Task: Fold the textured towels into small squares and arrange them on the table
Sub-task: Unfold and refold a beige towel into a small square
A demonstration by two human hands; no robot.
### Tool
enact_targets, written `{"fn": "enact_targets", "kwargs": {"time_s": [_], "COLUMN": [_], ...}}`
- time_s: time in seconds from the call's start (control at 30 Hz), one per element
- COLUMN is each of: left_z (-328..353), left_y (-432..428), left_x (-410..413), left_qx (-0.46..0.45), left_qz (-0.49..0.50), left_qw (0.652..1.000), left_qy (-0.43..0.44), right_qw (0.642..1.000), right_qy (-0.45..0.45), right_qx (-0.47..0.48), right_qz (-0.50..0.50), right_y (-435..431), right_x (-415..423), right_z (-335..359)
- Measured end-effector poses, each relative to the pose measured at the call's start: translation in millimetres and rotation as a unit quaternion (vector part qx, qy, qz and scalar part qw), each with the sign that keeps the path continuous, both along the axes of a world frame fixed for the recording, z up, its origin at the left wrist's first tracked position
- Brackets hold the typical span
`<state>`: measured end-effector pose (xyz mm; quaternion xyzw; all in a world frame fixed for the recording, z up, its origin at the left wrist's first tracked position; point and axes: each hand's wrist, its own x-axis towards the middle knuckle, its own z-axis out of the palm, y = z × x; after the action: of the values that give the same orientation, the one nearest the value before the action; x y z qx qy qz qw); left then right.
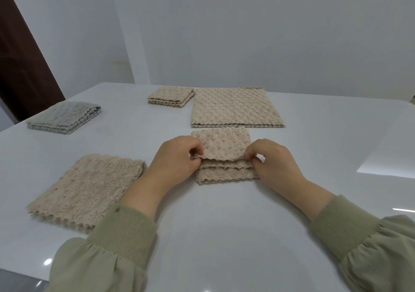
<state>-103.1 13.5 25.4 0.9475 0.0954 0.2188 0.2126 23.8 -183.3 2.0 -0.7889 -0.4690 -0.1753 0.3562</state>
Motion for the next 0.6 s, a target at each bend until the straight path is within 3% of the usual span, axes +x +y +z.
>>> {"fn": "enact_targets", "kwargs": {"time_s": [0.23,0.6], "left_z": [-1.7,-1.1], "left_y": [0.0,-0.3], "left_x": [-0.2,-1.8], "left_qx": [0.028,0.047], "left_qz": [0.001,0.002], "left_qw": [0.999,0.999], "left_qy": [0.03,-0.017], "right_qw": [0.996,0.986], "right_qy": [-0.028,-0.153], "right_qx": [-0.082,-0.068], "right_qz": [0.02,-0.022], "right_y": [-8.1,-10.7], "right_x": [0.6,6.7], "right_z": [-1.3,5.3]}}
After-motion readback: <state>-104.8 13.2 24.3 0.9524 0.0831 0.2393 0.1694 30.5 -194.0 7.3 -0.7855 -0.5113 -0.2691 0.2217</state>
